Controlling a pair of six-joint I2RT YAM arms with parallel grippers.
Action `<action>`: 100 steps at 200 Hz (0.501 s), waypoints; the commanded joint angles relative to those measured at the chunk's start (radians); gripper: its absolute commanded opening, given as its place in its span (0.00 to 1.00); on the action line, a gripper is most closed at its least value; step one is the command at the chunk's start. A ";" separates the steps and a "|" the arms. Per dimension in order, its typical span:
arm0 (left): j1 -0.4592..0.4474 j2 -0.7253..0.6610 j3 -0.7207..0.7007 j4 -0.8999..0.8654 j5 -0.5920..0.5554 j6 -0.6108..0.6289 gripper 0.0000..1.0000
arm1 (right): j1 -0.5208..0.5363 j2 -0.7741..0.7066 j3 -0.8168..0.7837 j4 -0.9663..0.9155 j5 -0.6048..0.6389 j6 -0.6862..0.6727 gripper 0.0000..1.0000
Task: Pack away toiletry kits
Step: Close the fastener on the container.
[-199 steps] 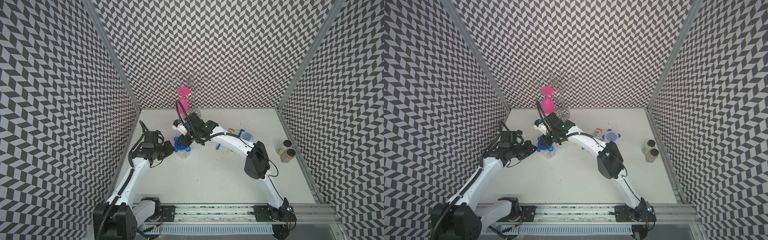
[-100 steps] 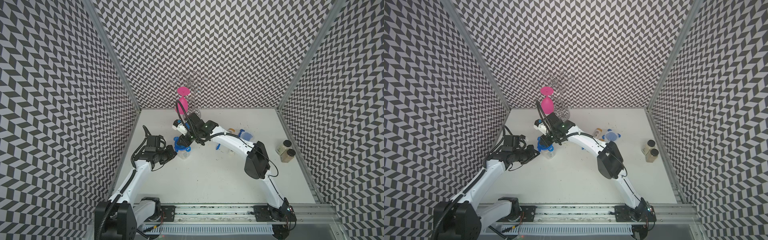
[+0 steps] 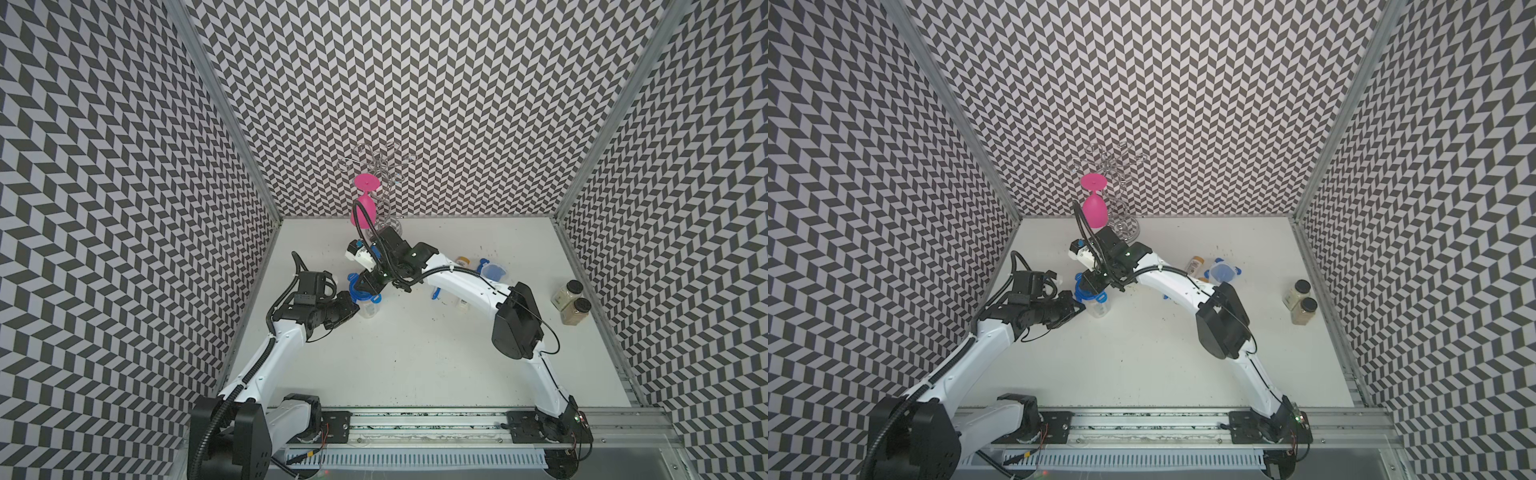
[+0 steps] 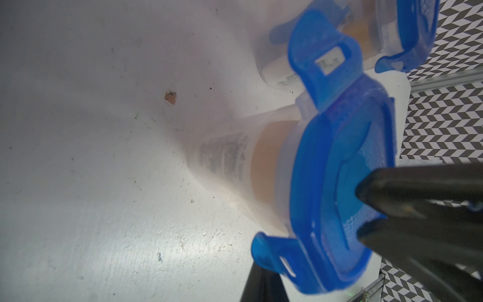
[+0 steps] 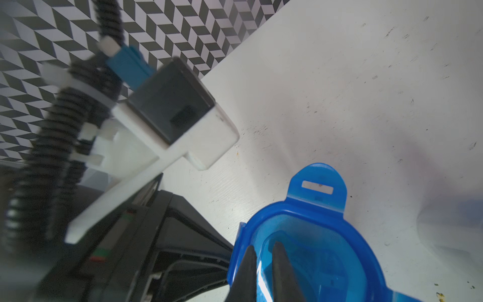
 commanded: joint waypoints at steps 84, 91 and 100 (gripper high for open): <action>0.072 -0.093 0.024 -0.089 -0.004 0.067 0.06 | -0.001 0.045 -0.077 -0.161 0.075 -0.018 0.11; 0.072 -0.095 0.022 -0.077 -0.001 0.061 0.06 | -0.001 0.044 -0.081 -0.159 0.077 -0.019 0.11; 0.072 -0.094 0.026 -0.069 -0.002 0.056 0.06 | -0.001 0.042 -0.086 -0.158 0.078 -0.019 0.10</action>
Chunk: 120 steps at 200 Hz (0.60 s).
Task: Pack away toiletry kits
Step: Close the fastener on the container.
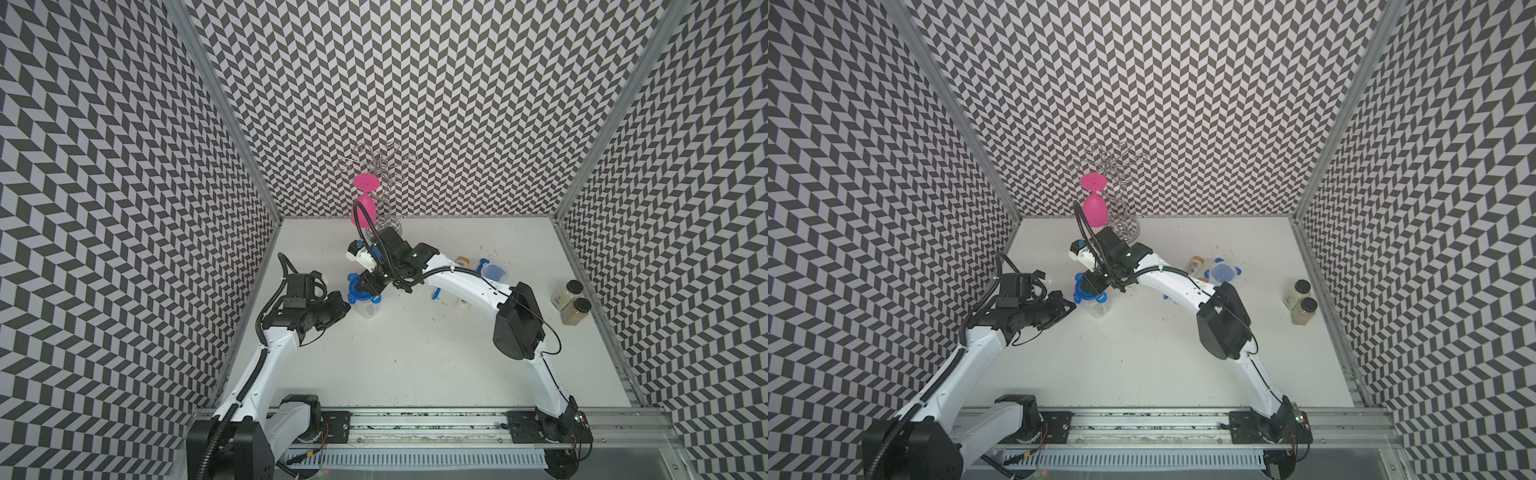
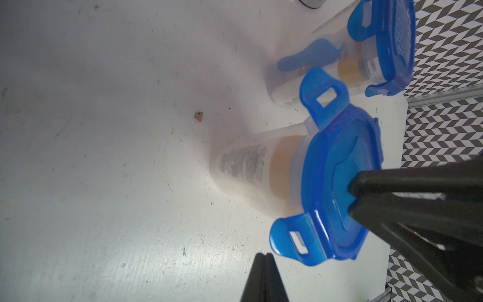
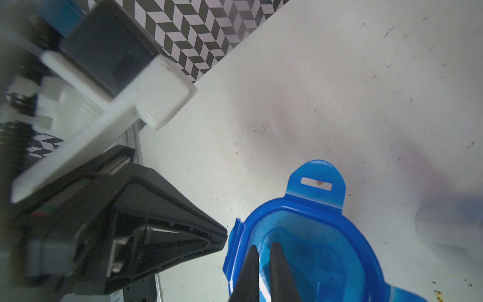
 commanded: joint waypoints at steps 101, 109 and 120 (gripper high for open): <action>0.008 0.017 0.046 0.016 0.010 0.010 0.05 | 0.000 0.051 -0.084 -0.168 0.080 -0.016 0.07; 0.008 0.021 0.039 0.038 0.017 -0.001 0.05 | 0.000 0.051 -0.084 -0.168 0.080 -0.016 0.07; 0.008 0.033 0.031 0.056 0.023 -0.008 0.05 | 0.000 0.051 -0.082 -0.169 0.080 -0.016 0.07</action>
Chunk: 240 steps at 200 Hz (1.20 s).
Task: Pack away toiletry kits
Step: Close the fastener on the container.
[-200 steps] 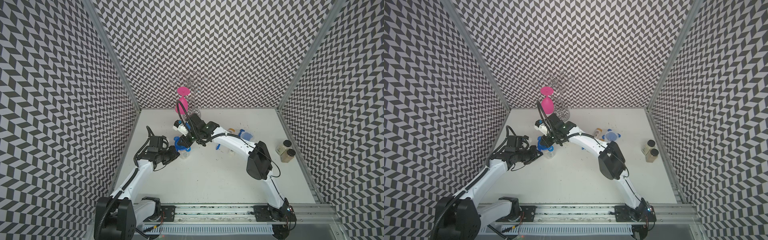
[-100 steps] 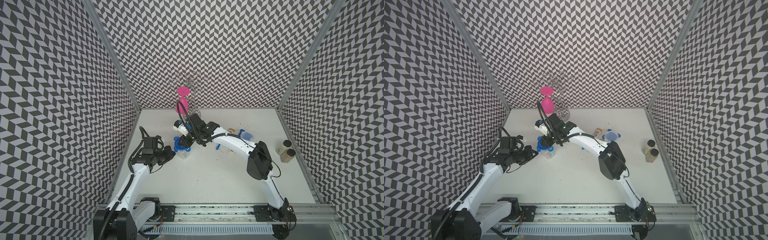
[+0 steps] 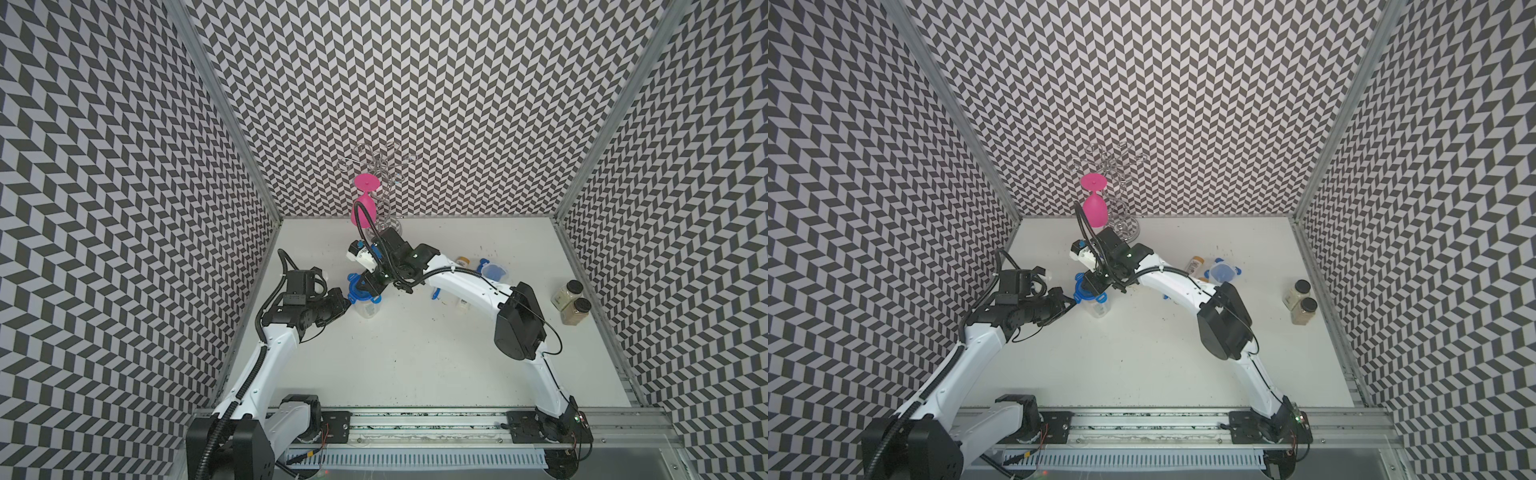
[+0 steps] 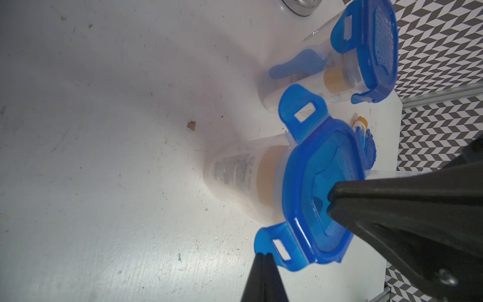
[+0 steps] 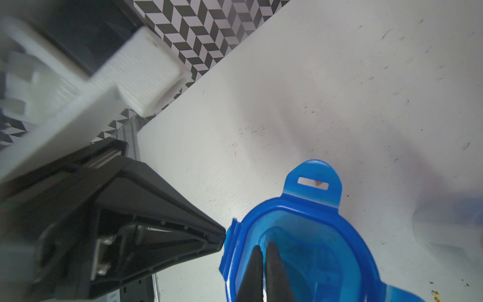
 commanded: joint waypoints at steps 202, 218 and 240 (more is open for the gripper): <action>-0.054 0.095 -0.054 0.242 0.064 -0.104 0.04 | -0.016 0.038 -0.173 -0.130 0.028 0.017 0.00; -0.054 0.092 -0.051 0.234 0.063 -0.101 0.04 | -0.019 0.034 -0.147 -0.141 0.018 0.022 0.00; -0.051 0.082 -0.034 0.200 0.043 -0.078 0.05 | -0.022 0.032 -0.047 -0.176 0.017 0.035 0.05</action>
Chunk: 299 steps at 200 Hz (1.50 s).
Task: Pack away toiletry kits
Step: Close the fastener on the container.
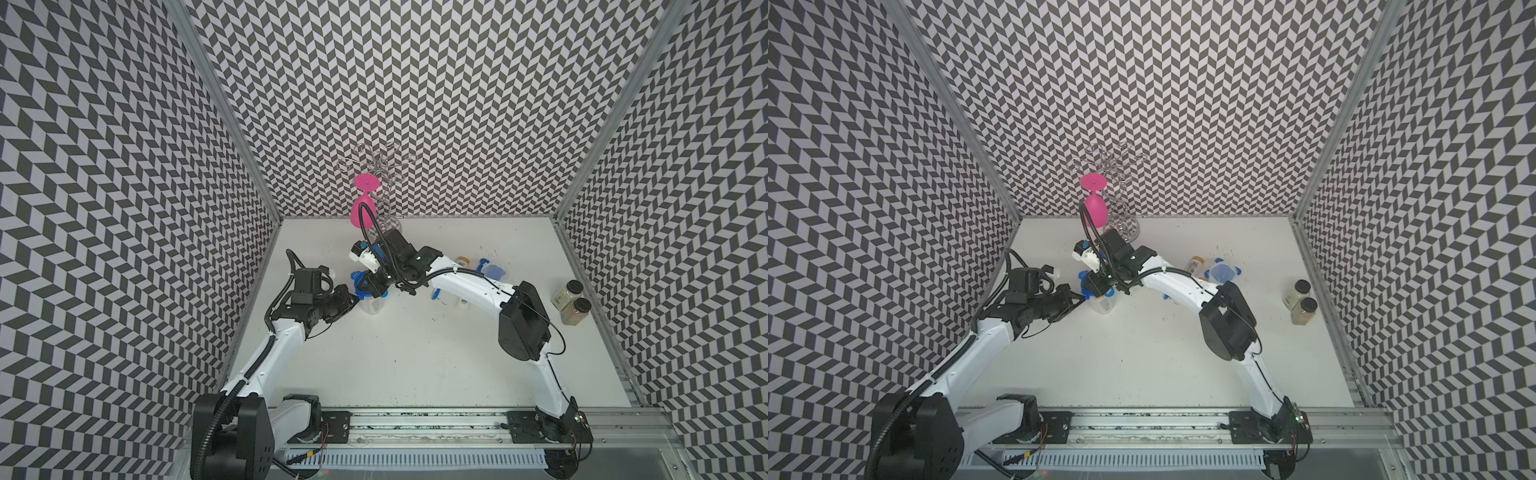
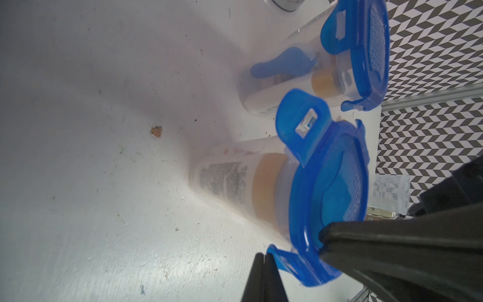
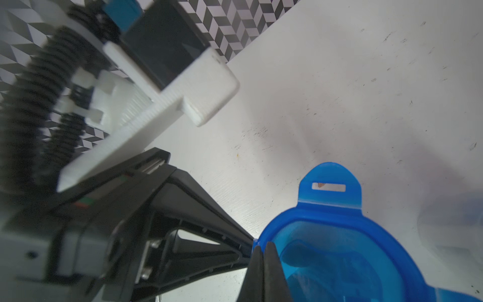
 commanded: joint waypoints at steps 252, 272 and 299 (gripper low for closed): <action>-0.037 0.254 0.338 -0.032 -0.010 0.157 0.76 | -0.213 -0.132 -0.103 -0.075 -0.259 0.145 0.50; -0.048 0.258 0.326 -0.017 0.000 0.147 0.69 | -0.218 -0.107 -0.082 -0.063 -0.274 0.147 0.50; -0.070 0.274 0.313 -0.008 -0.009 0.149 0.60 | -0.218 -0.085 -0.072 -0.029 -0.301 0.152 0.49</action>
